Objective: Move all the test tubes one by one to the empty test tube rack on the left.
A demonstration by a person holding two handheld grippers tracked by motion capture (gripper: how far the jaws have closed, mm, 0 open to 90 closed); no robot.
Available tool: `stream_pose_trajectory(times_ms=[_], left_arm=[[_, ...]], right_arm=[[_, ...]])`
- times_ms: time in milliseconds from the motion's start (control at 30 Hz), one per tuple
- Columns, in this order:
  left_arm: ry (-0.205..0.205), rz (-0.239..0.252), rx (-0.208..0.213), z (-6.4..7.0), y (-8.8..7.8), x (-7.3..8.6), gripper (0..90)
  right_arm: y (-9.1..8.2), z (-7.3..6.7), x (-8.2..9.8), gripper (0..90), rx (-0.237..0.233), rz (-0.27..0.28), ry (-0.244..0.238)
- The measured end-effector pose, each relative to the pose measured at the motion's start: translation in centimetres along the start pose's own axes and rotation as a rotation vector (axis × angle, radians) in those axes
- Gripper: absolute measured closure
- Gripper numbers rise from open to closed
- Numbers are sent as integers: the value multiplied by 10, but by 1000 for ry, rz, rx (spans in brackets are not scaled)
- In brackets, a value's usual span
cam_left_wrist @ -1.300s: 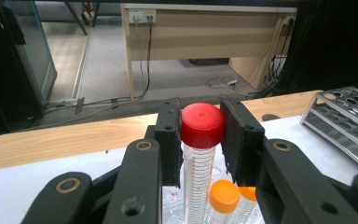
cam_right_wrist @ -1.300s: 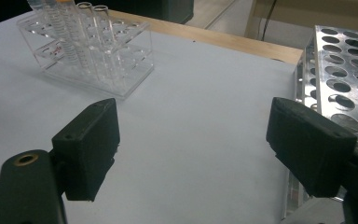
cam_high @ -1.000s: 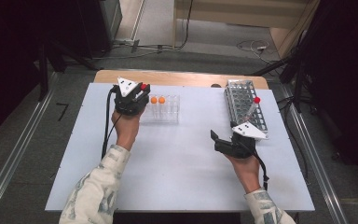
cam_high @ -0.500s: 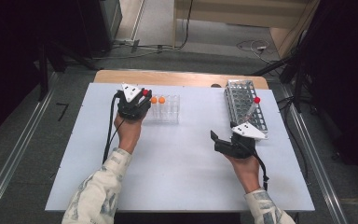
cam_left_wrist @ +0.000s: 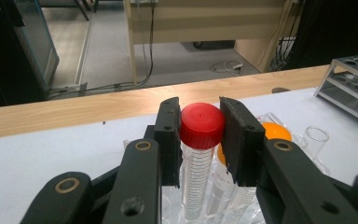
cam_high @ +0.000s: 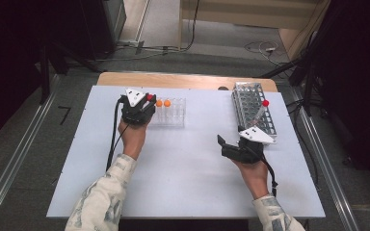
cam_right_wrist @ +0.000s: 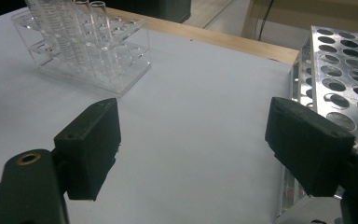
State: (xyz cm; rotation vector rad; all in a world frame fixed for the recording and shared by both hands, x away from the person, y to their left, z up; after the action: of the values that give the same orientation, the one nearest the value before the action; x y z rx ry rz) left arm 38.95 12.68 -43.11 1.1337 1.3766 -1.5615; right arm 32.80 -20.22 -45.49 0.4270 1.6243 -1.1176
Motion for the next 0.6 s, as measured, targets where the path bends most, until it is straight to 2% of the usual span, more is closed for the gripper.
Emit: stream_pose_trajectory(times_ms=[300,600], left_arm=[[2,-10,1,0,2,3,677],[-17,-6,9,-1,0,2,650]], right_arm=[[0,0,0,166,1,-3,0],[0,0,0,166,4,-2,5]])
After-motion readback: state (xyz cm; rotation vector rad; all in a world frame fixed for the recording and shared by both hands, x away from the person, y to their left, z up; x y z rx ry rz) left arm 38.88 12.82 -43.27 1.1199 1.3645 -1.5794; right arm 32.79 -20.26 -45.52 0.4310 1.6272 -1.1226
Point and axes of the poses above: each handheld gripper's, and its own axes: y roughly forward along the jaws, x roughly out of its underside, z roughly to its right, the point moved 2 cm from there along y, roughly forward along the jaws, and after that the axes turned 5 degrees about -x, right-handed, at the moved point
